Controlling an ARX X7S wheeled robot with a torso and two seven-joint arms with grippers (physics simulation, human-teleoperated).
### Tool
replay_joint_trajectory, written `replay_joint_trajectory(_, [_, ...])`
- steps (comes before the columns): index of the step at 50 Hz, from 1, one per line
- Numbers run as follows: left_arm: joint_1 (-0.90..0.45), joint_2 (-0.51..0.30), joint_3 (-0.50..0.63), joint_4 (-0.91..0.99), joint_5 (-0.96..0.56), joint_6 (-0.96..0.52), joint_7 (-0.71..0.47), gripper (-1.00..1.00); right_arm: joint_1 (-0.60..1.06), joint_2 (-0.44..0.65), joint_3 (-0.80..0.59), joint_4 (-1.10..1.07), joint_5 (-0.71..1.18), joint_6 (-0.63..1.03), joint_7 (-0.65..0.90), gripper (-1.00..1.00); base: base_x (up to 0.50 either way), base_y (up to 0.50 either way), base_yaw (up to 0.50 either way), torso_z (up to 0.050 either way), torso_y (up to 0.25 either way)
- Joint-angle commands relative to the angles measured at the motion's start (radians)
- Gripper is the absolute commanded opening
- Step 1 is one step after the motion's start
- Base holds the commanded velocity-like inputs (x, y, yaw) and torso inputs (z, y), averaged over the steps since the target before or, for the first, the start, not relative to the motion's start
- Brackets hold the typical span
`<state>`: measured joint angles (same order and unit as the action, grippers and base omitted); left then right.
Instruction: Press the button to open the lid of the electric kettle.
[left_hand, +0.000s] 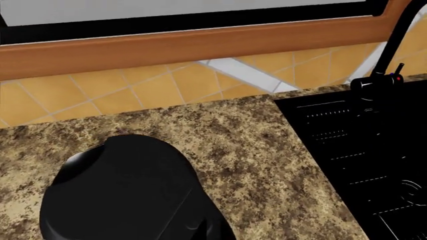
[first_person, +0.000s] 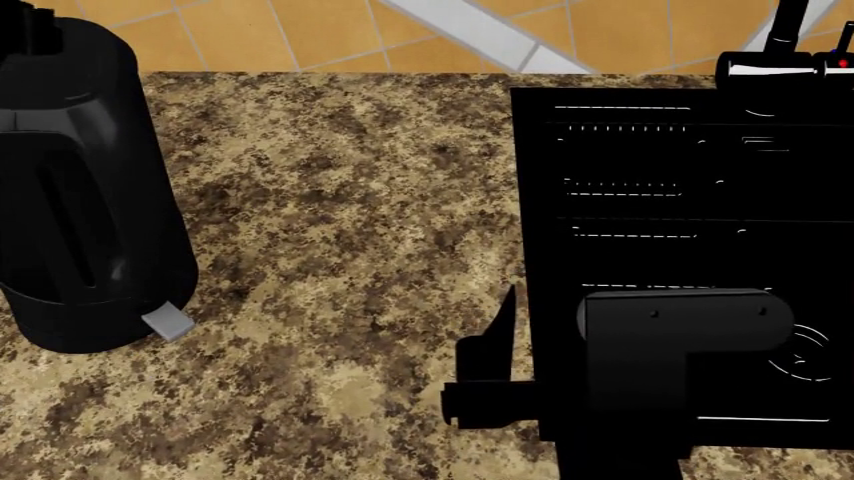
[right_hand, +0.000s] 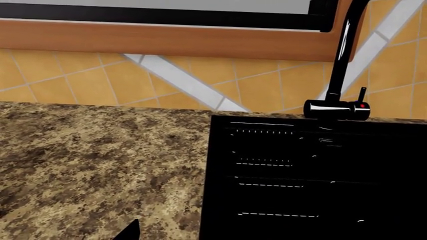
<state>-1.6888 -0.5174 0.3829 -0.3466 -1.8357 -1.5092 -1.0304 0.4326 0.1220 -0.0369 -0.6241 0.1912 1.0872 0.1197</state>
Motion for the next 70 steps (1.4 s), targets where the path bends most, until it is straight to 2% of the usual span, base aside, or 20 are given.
replay_joint_trajectory(1, [-0.228,0.039,0.218,-0.380,0.208,-0.017,0.340,-1.00,-0.011,0.006,0.013,-0.010,0.014,-0.002,0.007,1.00,0.00,0.00,0.00,0.000,0.000])
replay_joint_trajectory(5, [-0.245,0.042,0.293,-0.417,0.302,0.011,0.461,-1.00,-0.013,0.008,0.012,-0.001,0.016,-0.010,0.008,1.00,0.00,0.00,0.00,0.000,0.000])
replay_joint_trajectory(12, [-0.250,0.055,0.329,-0.465,0.341,0.040,0.517,-1.00,-0.010,0.011,0.011,-0.001,0.022,-0.008,0.013,1.00,0.00,0.00,0.00,0.000,0.000])
replay_joint_trajectory(16, [-0.214,0.046,0.310,-0.434,0.300,0.030,0.471,-1.00,-0.010,0.012,0.006,0.004,0.025,-0.012,0.014,1.00,0.00,0.00,0.00,0.000,0.000])
replay_joint_trajectory(21, [-0.117,0.012,0.255,-0.354,0.180,0.010,0.335,-1.00,-0.018,0.016,0.008,0.005,0.028,-0.018,0.015,1.00,0.00,0.00,0.00,0.000,0.000])
replay_joint_trajectory(23, [-0.104,0.010,0.250,-0.347,0.160,0.011,0.317,-1.00,-0.020,0.017,0.007,0.006,0.029,-0.021,0.017,1.00,0.00,0.00,0.00,0.000,0.000])
replay_joint_trajectory(39, [-0.001,0.009,0.253,-0.277,0.072,0.033,0.266,-1.00,-0.042,0.020,0.007,0.013,0.042,-0.041,0.025,1.00,0.00,0.00,0.00,0.000,0.000])
replay_joint_trajectory(52, [0.100,-0.041,0.246,-0.216,0.006,0.066,0.191,-1.00,-0.058,0.029,0.012,0.017,0.051,-0.058,0.030,1.00,0.00,0.00,0.00,0.000,0.000])
replay_joint_trajectory(60, [0.146,-0.112,0.270,-0.163,0.068,0.080,0.199,-1.00,-0.059,0.030,0.007,0.013,0.056,-0.049,0.038,1.00,0.00,0.00,0.00,0.000,0.000])
replay_joint_trajectory(70, [0.217,-0.164,0.314,-0.068,0.126,0.076,0.221,-1.00,-0.066,0.035,0.002,0.013,0.061,-0.054,0.045,1.00,0.00,0.00,0.00,0.000,0.000])
